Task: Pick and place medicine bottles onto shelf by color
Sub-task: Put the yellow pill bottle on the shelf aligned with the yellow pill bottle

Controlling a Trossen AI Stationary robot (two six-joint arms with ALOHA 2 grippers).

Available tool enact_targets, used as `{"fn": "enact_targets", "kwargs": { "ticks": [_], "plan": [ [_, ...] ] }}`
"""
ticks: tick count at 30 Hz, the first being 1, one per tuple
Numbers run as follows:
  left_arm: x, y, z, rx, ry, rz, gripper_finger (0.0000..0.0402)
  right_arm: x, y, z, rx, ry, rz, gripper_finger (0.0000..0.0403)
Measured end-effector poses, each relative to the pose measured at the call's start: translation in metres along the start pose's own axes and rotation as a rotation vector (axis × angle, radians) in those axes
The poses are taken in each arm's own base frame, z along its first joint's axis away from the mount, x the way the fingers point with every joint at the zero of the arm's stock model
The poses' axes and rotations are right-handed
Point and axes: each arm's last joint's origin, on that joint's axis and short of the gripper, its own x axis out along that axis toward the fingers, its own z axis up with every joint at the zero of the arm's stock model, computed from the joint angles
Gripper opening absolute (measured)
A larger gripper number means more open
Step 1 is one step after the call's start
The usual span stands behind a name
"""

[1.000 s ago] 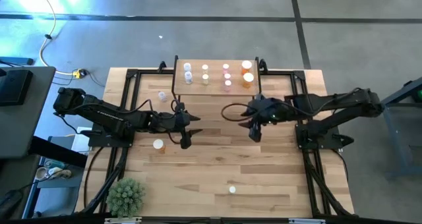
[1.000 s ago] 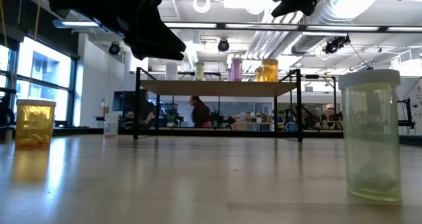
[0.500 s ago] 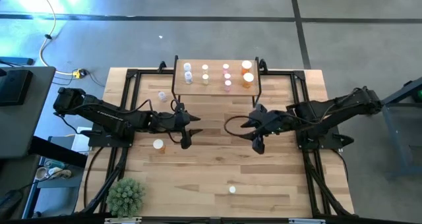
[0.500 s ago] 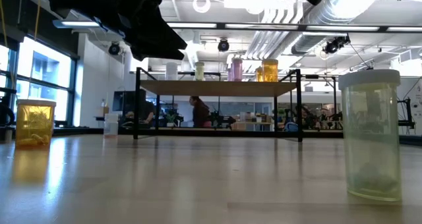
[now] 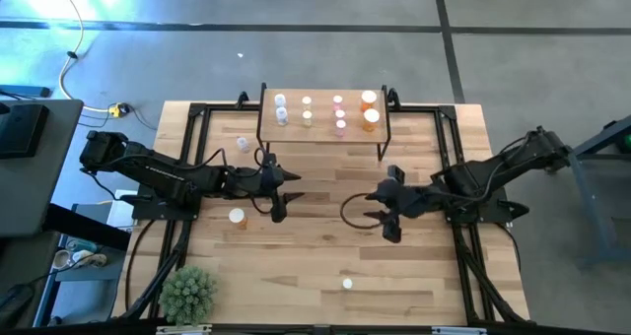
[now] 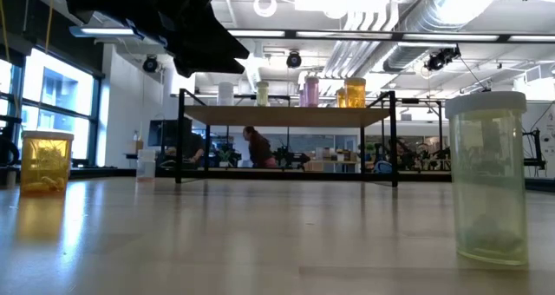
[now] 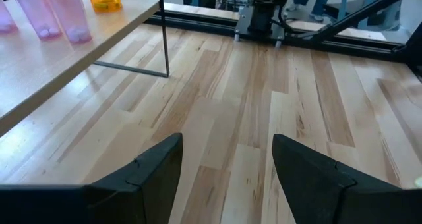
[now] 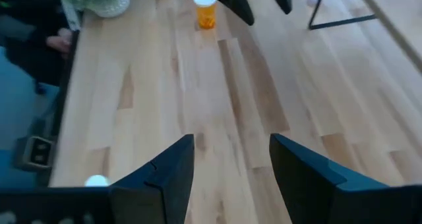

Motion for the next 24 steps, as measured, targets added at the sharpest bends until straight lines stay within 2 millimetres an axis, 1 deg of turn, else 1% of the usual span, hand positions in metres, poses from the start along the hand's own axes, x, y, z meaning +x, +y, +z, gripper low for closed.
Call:
{"fn": "enact_targets", "kwargs": {
  "ticks": [3, 6, 9, 12, 18, 21, 24],
  "plan": [
    [0.0, 0.0, 0.001, -0.004, -0.01, -0.002, 0.0225, 0.003, 0.01, -0.005, -0.039, -0.002, -0.033, 0.0188],
    [0.0, 0.0, 0.001, -0.004, -0.01, -0.003, 0.0225, 0.012, 0.021, -0.012, -0.082, 0.025, -0.051, 0.0188],
    [0.0, 0.0, 0.001, -0.004, -0.009, -0.006, 0.0225, 0.022, 0.029, -0.017, -0.084, 0.025, -0.113, 0.0188],
    [0.0, 0.0, 0.001, -0.004, -0.008, -0.006, 0.0225, 0.03, 0.031, -0.019, -0.051, 0.017, -0.161, 0.0188],
    [0.0, -0.002, 0.0, 0.0, -0.004, -0.016, 0.0225, 0.039, 0.036, -0.022, 0.043, 0.04, -0.15, 0.0188],
    [-0.002, -0.008, -0.001, 0.009, 0.001, -0.058, 0.0225, 0.043, 0.038, -0.024, 0.1, 0.068, -0.123, 0.0188],
    [-0.006, -0.018, -0.003, 0.03, 0.007, -0.114, 0.0225, 0.046, 0.042, -0.027, 0.126, 0.089, -0.11, 0.0188]
  ]
}}
